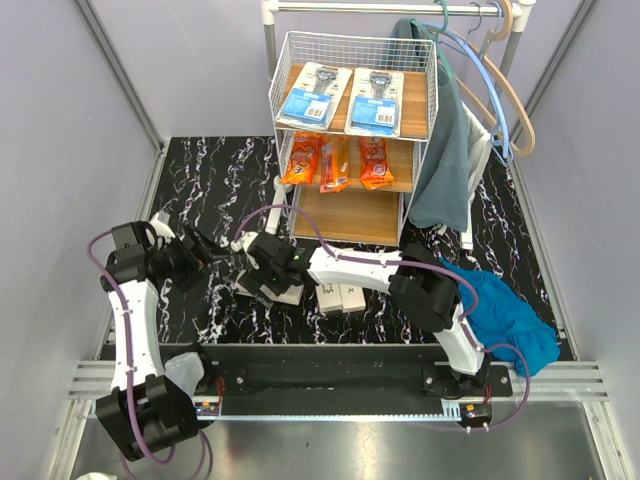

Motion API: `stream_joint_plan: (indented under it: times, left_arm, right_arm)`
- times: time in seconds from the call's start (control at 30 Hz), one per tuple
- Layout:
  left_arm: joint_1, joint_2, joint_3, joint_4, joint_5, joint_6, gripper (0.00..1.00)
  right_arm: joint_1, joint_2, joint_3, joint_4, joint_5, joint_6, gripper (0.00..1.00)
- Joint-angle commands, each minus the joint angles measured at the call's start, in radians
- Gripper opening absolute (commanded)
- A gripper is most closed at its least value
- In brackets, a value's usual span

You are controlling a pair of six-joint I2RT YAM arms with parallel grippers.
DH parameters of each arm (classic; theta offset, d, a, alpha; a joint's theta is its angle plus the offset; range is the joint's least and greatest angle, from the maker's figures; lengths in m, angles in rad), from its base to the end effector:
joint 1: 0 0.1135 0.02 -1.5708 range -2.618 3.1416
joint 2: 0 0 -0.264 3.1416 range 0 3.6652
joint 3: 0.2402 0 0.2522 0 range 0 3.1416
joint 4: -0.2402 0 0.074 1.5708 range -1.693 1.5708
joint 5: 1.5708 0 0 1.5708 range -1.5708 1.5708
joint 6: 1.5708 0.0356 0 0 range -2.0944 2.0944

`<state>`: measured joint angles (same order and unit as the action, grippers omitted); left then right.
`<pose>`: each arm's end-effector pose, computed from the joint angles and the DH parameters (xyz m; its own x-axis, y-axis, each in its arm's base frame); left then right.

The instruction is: Place and organize the shaving razors onto the shelf

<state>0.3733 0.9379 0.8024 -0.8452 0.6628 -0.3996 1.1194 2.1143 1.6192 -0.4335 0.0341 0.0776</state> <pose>0.1676 0.0421 0.2679 -0.7249 -0.6133 -0.3137 -0.2721 0.6733 -0.6875 0.2045 0.4190 0.1881 -0.4173 -0.6832 -0.5993 -0.8606 0.5088 0.0192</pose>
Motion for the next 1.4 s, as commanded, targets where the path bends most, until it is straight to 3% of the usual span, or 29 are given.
stream_joint_plan:
  times: [0.0, 0.33, 0.67, 1.0, 1.13, 1.17, 1.2, 1.37]
  left_arm:
    - [0.006, -0.014, -0.002, 0.024, 0.049, 0.019, 0.99]
    - [0.006, 0.073, -0.075, 0.096, -0.006, -0.019, 0.99]
    - [0.004, 0.223, -0.075, 0.245, -0.058, -0.091, 0.99]
    - [-0.013, 0.374, -0.046, 0.307, -0.111, -0.048, 0.77]
    - [-0.02, 0.4, -0.066, 0.334, -0.112, -0.051, 0.77]
    - [-0.02, 0.4, -0.069, 0.336, -0.108, -0.051, 0.78]
    - [-0.02, 0.397, -0.071, 0.336, -0.106, -0.05, 0.79]
    - [-0.024, 0.328, -0.089, 0.331, -0.065, -0.067, 0.85]
  right_arm:
    - [0.002, 0.035, 0.038, -0.048, 0.053, -0.061, 1.0]
    - [0.002, 0.049, 0.041, -0.047, 0.113, -0.073, 1.0]
    - [0.0, 0.07, 0.018, -0.039, 0.03, -0.041, 0.98]
    - [0.0, 0.042, -0.03, -0.001, -0.014, 0.008, 0.93]
    - [0.0, 0.047, -0.028, -0.005, -0.068, 0.021, 0.78]
    - [0.0, 0.049, -0.031, -0.005, -0.072, 0.028, 0.7]
    - [0.0, 0.049, -0.032, -0.005, -0.076, 0.036, 0.52]
    - [0.002, 0.03, -0.054, 0.001, -0.085, 0.088, 0.43]
